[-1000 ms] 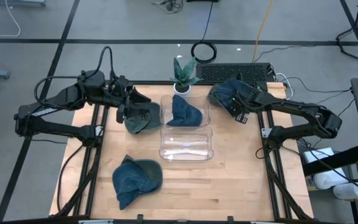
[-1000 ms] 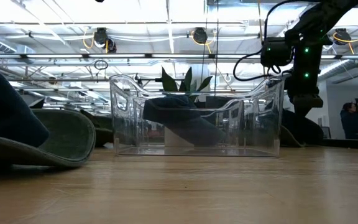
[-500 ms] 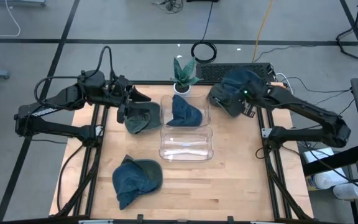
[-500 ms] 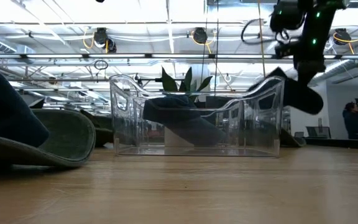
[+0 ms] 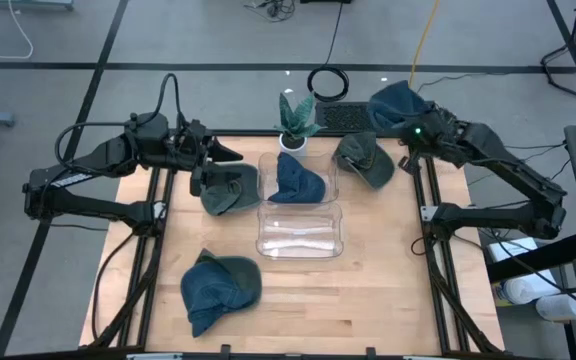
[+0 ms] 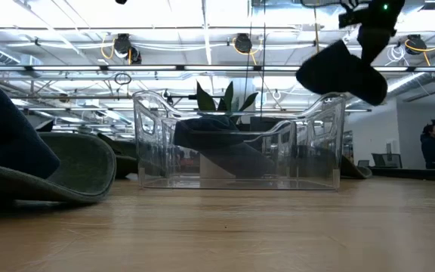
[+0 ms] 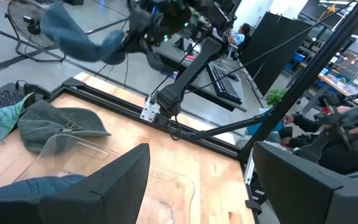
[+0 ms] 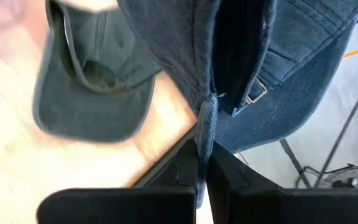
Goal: Pick & Place hat
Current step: Put the top blue cap into the top transparent bin
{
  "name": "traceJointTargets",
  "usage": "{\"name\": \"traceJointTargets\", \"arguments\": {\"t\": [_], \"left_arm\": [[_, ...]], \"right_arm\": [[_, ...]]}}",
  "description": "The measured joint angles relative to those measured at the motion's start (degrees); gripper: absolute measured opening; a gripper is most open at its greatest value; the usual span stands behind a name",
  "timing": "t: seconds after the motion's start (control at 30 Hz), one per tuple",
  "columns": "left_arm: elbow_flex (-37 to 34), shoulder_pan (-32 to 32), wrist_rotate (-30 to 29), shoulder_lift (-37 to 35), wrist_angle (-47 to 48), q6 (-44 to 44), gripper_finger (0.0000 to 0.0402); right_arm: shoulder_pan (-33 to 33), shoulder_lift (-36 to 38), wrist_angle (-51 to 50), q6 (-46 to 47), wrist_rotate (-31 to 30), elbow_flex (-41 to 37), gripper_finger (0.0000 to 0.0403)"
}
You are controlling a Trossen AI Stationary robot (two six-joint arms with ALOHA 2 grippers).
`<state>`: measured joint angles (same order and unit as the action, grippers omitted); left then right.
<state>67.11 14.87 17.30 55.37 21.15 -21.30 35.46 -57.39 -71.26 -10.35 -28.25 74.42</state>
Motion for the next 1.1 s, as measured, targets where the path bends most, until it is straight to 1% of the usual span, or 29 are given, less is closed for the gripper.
{"name": "traceJointTargets", "arguments": {"t": [0.17, 0.27, 0.33, 0.47, 0.67, 0.73, 0.93, 1.03, 1.1], "left_arm": [[-0.02, 0.00, 0.00, 0.00, -0.58, -0.13, 0.0296], [-0.02, 0.00, -0.66, -0.01, -1.18, -0.05, 0.0296], [-0.02, 0.00, -1.17, 0.00, -1.79, 0.28, 0.0296], [-0.02, 0.00, -1.44, 0.00, -2.99, 1.35, 0.0296], [-0.02, 0.00, -1.44, -0.02, -6.00, 2.10, 0.0296], [-0.02, 0.00, -1.44, -0.02, -6.55, 2.76, 0.0296], [-0.02, 0.00, -1.44, -0.02, -8.07, 3.19, 0.0296], [-0.02, 0.00, -1.42, -0.02, -8.16, 3.19, 0.0296], [-0.02, 0.00, -1.44, -0.02, -8.20, 3.19, 0.0296]], "right_arm": [[-2.53, -0.40, 0.17, 3.10, 3.75, 4.96, 0.0000], [-4.79, -0.39, 3.40, 3.98, 9.20, 6.47, 0.0000], [-6.34, -0.33, 6.93, 4.11, 12.35, 6.53, 0.0000], [-8.92, -0.60, 12.83, 3.79, 15.63, 6.51, 0.0000], [-12.29, -0.83, 21.04, 4.00, 23.88, 6.51, 0.0000], [-13.53, -0.83, 23.60, 4.34, 25.67, 6.51, 0.0000], [-17.60, -0.83, 27.93, 6.42, 30.51, 6.48, 0.0000], [-20.27, -0.90, 29.82, 7.99, 33.79, 6.46, 0.0000], [-22.41, -0.96, 31.53, 8.39, 34.91, 6.46, 0.0000]]}}
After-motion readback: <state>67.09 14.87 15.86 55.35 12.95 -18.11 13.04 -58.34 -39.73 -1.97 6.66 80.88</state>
